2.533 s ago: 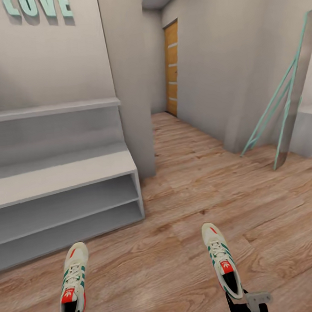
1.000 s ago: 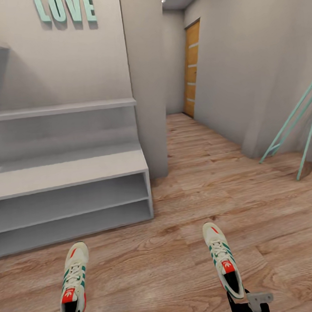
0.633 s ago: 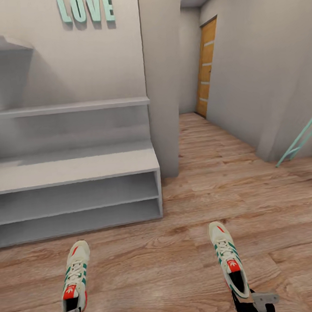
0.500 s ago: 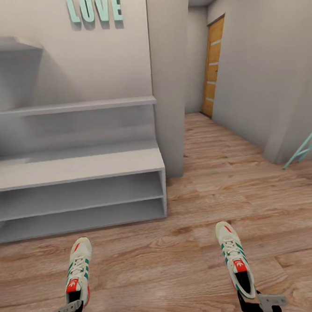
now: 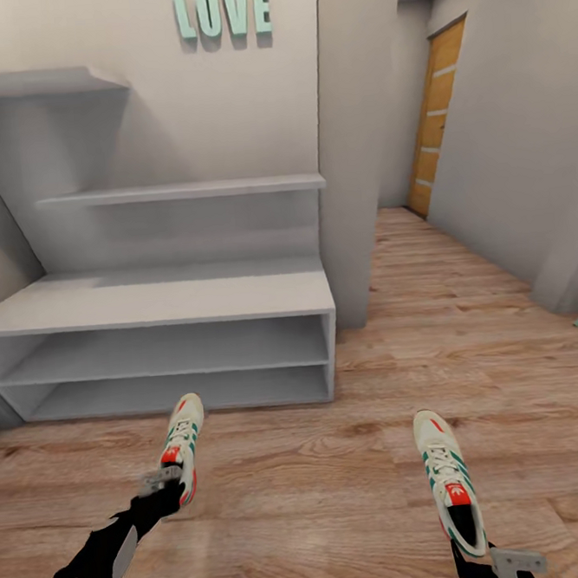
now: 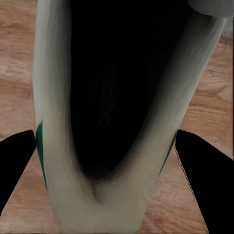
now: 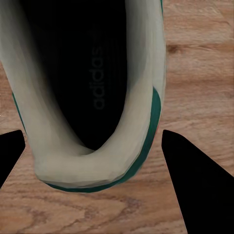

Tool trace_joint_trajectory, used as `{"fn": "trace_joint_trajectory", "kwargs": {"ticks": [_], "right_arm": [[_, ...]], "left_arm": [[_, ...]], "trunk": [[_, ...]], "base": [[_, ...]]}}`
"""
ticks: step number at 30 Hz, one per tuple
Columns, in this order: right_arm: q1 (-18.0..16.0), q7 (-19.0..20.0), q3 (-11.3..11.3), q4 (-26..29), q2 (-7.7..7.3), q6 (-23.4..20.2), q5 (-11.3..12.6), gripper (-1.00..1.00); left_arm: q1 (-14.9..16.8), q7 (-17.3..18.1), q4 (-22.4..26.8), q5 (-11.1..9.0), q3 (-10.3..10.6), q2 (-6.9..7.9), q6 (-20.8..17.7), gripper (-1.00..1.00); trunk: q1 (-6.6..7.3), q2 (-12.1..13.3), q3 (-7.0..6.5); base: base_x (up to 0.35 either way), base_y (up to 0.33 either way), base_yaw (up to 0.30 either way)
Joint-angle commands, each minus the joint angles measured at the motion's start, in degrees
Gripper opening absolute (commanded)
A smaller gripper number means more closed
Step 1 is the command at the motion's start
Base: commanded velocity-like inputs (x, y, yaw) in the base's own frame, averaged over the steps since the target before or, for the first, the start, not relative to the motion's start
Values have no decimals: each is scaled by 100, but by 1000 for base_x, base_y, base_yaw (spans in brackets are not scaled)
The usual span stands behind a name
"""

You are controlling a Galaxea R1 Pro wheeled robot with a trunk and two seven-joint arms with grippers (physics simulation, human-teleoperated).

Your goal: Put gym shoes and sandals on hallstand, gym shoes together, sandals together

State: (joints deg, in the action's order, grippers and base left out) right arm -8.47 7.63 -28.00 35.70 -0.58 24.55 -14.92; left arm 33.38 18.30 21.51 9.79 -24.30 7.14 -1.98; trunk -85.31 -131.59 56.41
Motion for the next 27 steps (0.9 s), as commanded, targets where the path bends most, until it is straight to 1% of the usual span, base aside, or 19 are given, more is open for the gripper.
{"fn": "trace_joint_trajectory", "kwargs": {"ticks": [1,2,5,7,10,15,27], "right_arm": [[-6,55,-44,-2,5,23,-26,-100],[-6,55,-46,-2,5,23,-26,-100],[-6,56,-54,-2,5,23,-28,-100],[-6,62,-44,4,5,23,-31,-100],[-6,63,-30,-1,5,23,-31,-100],[-6,64,-27,-1,5,23,-29,-100],[-6,63,-30,0,5,23,-29,-100]], "left_arm": [[141,35,11,102,-26,-18,-230,-100],[202,33,13,115,-18,-23,-327,-100],[508,39,23,155,30,-49,-783,-100],[582,33,25,188,65,-29,-894,-100],[571,26,25,199,66,20,-913,-100],[556,25,29,207,66,46,-914,-100],[555,25,31,208,60,54,-892,-100]], "trunk": [[1,-2,7],[1,-2,8],[1,-2,9],[1,-2,9],[1,-2,9],[1,-2,9],[1,-2,9]], "base": [[0,0,57],[0,0,45],[0,0,19],[0,0,4],[95,0,0],[319,54,0],[284,220,-13]]}}
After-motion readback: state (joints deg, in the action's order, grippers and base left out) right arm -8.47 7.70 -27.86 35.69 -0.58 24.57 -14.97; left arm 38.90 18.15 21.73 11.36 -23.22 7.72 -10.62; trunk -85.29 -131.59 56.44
